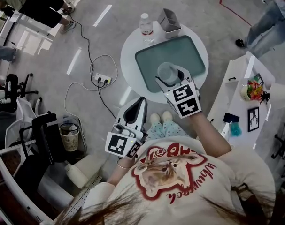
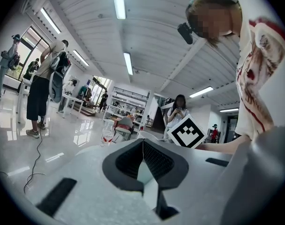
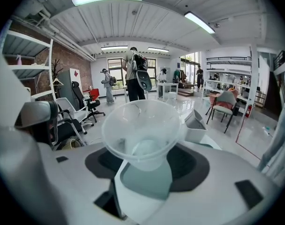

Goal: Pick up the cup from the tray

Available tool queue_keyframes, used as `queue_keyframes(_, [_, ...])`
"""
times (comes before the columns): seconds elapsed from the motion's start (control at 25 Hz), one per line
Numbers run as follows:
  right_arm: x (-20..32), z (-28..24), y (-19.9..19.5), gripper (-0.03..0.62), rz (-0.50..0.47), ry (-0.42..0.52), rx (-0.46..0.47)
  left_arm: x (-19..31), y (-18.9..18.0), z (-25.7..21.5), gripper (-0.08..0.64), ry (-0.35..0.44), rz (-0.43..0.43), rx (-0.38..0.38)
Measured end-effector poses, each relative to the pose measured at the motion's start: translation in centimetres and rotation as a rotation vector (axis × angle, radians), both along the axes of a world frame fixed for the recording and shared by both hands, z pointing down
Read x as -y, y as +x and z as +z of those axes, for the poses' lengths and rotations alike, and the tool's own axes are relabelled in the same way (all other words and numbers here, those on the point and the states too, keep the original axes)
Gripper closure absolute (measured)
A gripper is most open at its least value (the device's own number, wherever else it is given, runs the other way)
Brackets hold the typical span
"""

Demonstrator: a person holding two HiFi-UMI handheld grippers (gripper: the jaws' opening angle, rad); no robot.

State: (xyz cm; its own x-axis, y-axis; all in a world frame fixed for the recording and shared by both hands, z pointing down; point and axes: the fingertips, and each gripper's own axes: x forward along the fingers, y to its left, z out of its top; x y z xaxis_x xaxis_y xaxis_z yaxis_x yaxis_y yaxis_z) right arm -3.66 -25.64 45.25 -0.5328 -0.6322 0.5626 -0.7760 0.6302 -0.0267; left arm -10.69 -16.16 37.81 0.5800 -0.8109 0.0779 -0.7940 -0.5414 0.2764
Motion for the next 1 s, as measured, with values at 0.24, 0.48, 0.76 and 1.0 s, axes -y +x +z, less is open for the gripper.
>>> queue_keyframes(0.24, [-0.8, -1.3, 0.4, 0.319, -0.003, 0.012, 0.012, 0.3, 0.2, -0.5, 0.545, 0.021, 0.010, -0.001])
queue_keyframes(0.48, [-1.5, -3.4, 0.7, 0.319, -0.006, 0.027, 0.037, 0.6, 0.6, -0.7, 0.545, 0.030, 0.021, 0.000])
queue_keyframes(0.76, [-1.7, -4.5, 1.5, 0.319, -0.007, 0.028, 0.052, 1.3, 1.0, -1.0, 0.545, 0.044, 0.033, 0.001])
queue_keyframes(1.0, [-2.0, -6.1, 1.5, 0.319, -0.014, 0.041, 0.074, 1.7, 1.3, -1.3, 0.545, 0.052, 0.048, 0.008])
